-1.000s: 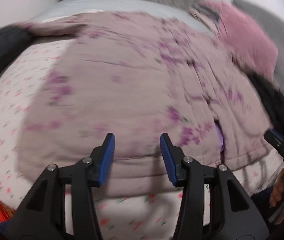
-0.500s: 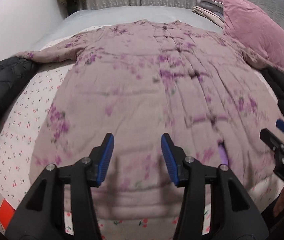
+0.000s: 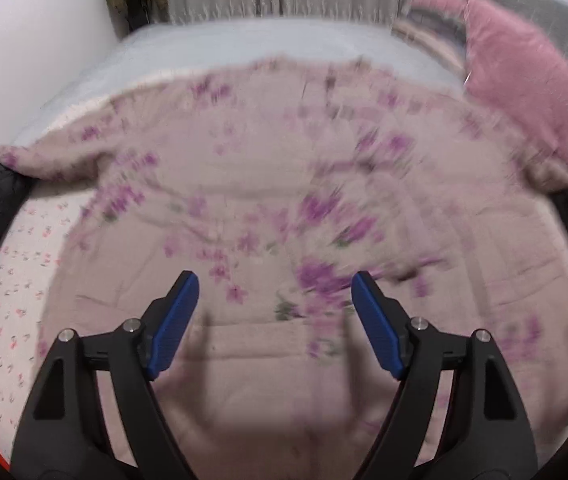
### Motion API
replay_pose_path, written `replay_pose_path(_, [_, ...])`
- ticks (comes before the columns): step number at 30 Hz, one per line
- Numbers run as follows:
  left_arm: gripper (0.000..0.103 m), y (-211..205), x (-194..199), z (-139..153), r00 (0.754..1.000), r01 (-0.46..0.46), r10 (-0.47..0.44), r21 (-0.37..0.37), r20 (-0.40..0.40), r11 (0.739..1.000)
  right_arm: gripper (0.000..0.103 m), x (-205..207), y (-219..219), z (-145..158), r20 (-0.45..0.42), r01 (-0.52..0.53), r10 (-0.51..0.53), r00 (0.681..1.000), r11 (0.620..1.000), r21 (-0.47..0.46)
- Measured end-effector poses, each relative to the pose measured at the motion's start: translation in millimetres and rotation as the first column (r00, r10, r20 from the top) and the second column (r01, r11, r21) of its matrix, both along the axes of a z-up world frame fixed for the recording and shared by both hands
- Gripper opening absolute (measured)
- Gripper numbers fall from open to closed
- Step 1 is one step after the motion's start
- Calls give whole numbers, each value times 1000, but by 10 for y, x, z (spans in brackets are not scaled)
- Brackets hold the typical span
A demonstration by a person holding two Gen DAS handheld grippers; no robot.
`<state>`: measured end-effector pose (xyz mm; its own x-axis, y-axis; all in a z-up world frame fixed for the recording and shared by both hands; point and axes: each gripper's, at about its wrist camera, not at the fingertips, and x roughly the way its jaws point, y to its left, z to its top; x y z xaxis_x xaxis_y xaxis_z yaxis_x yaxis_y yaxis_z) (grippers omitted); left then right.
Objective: Fold large clothes
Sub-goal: 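Grasp a jacket sleeve with the right gripper and lift it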
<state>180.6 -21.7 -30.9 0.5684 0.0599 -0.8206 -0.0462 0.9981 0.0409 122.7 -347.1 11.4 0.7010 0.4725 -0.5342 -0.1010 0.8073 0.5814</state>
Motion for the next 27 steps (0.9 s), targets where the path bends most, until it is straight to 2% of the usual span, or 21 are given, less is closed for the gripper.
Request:
replay_pose_path(2, [79,55,127,-166,998,6,-4,27,-60,1000,86,228,-255,111,17,59,-58,998,997,-50])
replay_pose_path(6, [81,214,183,-205,999,-23,24,31,-21,999,86,713,-827,162,-3,198,-199,980,979,-53])
replay_pose_path(8, [81,235,187,-195,999,-31,31,9,-21,999,86,911,-1227,170,-21,302,-303,953,953,-34])
replay_pose_path(13, [81,224,189,-202,1000,-29,29,14,-1,999,86,1179,-2000,169,-93,449,-450,888,893,-23])
replay_pose_path(15, [81,231,181,-206,1000,-31,31,10,0,999,86,1243,-2267,205,-103,515,-518,849,855,-53])
replay_pose_path(17, [81,231,182,-195,999,-34,34,5,-1,999,86,1319,-2560,189,-151,599,-612,776,791,-122])
replay_pose_path(19, [81,239,183,-183,999,-36,36,2,0,999,86,1375,-2787,104,-216,649,-668,712,743,-163])
replay_pose_path(23, [81,244,186,-187,999,-48,48,-3,1,999,86,1441,-3140,-210,-316,738,-740,594,657,-154])
replay_pose_path(26, [81,229,181,-191,999,-45,45,9,6,999,82,1502,-3225,-317,-279,771,-781,559,613,-170])
replay_pose_path(27, [81,231,184,-191,999,-45,45,10,8,999,71,1554,-3246,-325,-258,774,-792,553,603,-192])
